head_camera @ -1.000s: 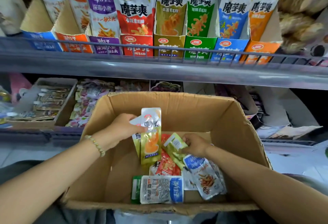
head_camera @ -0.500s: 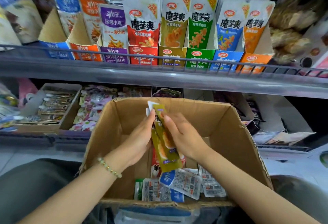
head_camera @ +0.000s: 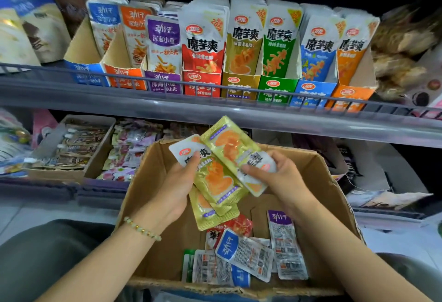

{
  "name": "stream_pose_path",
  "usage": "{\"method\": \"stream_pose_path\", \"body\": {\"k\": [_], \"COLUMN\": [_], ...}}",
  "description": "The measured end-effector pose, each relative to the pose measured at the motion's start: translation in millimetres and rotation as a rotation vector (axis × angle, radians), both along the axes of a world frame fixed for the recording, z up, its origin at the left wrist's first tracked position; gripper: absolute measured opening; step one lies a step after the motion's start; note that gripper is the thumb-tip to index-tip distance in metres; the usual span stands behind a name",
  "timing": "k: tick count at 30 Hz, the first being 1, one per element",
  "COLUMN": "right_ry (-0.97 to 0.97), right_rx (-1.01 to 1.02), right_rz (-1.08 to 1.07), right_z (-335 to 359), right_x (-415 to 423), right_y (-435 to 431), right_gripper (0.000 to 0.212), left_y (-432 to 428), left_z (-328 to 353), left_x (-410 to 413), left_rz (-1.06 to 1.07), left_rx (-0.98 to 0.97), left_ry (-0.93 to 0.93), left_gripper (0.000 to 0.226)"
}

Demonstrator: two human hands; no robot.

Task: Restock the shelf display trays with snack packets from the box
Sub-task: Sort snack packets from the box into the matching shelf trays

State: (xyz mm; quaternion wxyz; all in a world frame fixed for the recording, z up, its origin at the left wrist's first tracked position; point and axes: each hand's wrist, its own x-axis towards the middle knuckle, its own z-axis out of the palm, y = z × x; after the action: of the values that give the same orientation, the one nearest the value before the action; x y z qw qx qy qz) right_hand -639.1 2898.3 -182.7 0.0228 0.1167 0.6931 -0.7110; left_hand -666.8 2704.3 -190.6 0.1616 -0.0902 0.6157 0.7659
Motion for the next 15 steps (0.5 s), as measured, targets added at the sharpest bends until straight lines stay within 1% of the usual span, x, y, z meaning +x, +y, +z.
{"method": "stream_pose_path", "body": {"k": [1,3,5,7,8,9,10,11,12,14,15], "right_ry": [0.030,0.068,0.019,-0.095,-0.121,-0.118,-0.094,-0.065,-0.049,-0.045,-0.026], "right_rx": [-0.003,0.051,0.186,0.341,0.421,0.508,0.578,0.625,0.632,0.570,0.535], "right_rz": [0.003,0.119,0.377,0.669,0.783,0.844,0.849,0.807,0.730,0.539,0.451], "right_z": [8,29,45,50,46,38,30,20,12,1,-2], "right_x": [-2,-3,1,5,7,8,8,7,6,5,5], "right_y": [7,24,38,42,40,37,32,27,22,13,10], "right_gripper": [0.042,0.036,0.029,0.023,0.021,0.021,0.025,0.033,0.044,0.059,0.062], "left_y": [-3,-10,-16,-21,-21,-20,-18,-14,-10,-1,3], "left_z": [1,5,9,15,18,19,18,17,14,14,12], "left_x": [-3,-7,-10,-10,-8,-5,-3,1,5,16,19], "left_rz": [0.019,0.010,-0.029,-0.096,-0.150,-0.220,-0.304,-0.401,-0.491,-0.616,-0.657], "left_rx": [-0.045,-0.128,-0.199,-0.242,-0.270,-0.317,-0.369,-0.425,-0.464,-0.450,-0.430], "left_ry": [0.018,0.075,0.101,0.092,0.087,0.087,0.083,0.086,0.095,0.124,0.165], "left_gripper": [0.014,0.013,0.020,0.025,0.026,0.028,0.033,0.038,0.038,0.025,0.018]}}
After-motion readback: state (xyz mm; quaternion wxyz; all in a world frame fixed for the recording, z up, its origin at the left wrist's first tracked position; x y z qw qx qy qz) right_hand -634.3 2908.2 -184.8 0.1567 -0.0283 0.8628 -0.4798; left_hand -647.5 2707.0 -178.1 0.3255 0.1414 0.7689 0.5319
